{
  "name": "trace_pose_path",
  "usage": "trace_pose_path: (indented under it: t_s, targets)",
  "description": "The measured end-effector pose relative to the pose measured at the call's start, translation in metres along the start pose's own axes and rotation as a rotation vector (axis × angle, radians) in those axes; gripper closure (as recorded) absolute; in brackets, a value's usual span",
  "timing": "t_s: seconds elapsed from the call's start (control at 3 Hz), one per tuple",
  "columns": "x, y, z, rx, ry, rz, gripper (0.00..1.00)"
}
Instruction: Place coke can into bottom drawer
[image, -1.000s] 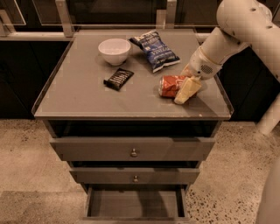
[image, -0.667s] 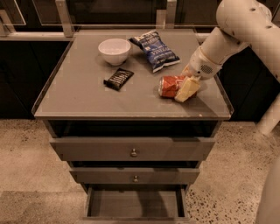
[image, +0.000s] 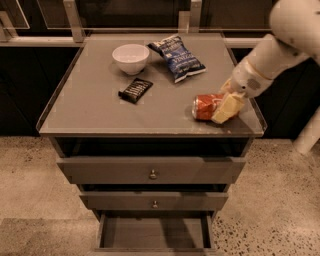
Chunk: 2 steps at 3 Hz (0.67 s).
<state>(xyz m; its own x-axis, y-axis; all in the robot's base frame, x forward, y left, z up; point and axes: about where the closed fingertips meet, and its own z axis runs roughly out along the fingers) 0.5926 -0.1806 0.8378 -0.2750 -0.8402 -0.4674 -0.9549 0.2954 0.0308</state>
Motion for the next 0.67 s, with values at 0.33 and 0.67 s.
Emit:
trace_pose_path:
  t_s: [0.33, 0.67]
  targets:
    - [0.020, 0.044, -0.040, 0.019, -0.056, 0.073, 1.00]
    - [0.025, 0.078, -0.075, 0.054, -0.088, 0.095, 1.00]
